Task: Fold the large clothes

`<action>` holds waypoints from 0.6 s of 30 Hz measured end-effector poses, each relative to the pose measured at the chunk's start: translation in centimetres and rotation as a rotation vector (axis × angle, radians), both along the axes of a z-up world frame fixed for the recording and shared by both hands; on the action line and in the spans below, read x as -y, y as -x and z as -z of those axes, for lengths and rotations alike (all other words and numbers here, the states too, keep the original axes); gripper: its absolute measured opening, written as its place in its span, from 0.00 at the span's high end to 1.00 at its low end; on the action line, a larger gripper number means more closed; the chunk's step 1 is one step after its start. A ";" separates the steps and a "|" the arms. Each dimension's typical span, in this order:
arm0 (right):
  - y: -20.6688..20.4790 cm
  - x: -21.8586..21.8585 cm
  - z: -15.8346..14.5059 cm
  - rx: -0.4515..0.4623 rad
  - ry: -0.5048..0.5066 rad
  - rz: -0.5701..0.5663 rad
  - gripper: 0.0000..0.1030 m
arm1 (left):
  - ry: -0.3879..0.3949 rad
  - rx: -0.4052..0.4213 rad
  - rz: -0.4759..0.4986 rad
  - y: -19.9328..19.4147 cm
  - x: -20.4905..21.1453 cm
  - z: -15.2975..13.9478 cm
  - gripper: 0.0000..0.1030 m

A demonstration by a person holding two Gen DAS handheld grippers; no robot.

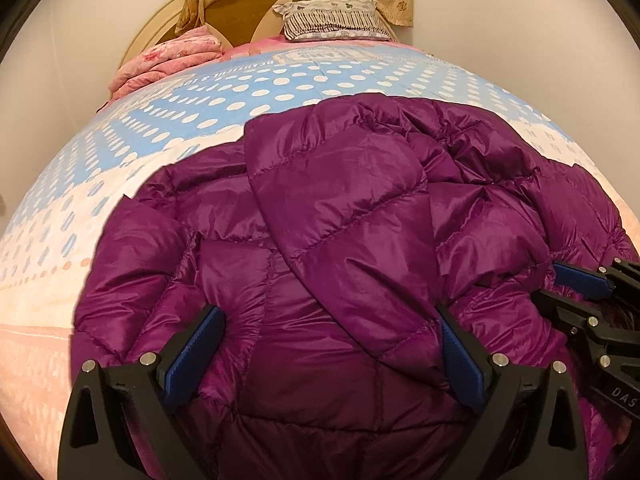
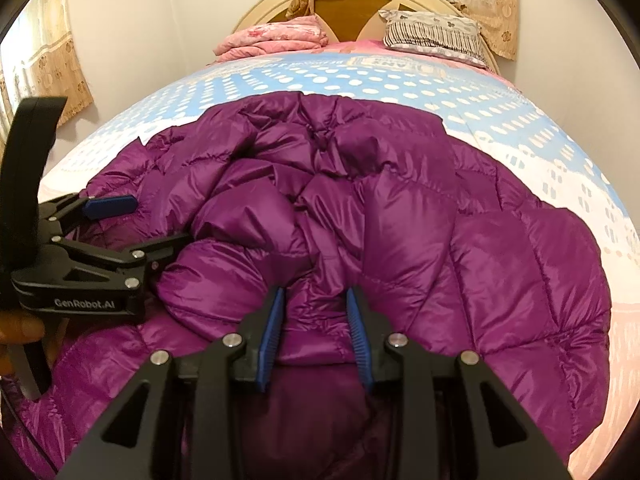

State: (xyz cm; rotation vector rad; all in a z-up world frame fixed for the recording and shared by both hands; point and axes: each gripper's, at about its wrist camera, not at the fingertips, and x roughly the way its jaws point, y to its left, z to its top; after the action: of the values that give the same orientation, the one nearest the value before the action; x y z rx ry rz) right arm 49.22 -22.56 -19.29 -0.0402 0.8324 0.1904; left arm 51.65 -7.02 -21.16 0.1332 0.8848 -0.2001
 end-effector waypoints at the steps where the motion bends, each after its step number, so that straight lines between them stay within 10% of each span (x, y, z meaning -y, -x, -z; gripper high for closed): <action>1: 0.0 0.0 -0.4 -0.003 -0.002 -0.007 0.65 | -0.020 0.022 -0.018 0.3 -0.1 -0.8 0.02; 8: 5.0 2.9 -4.8 0.049 -0.075 0.006 0.33 | -0.022 0.170 0.003 6.8 -2.8 -7.5 0.03; 18: 16.4 7.1 -2.5 -0.024 -0.033 0.151 0.29 | -0.040 0.130 -0.087 18.5 -9.7 -4.0 0.03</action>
State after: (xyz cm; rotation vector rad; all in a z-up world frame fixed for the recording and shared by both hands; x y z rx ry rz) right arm 32.87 -29.70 -16.76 0.0562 0.8526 0.0627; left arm 33.17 2.73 -17.17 0.1433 0.7638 -0.0917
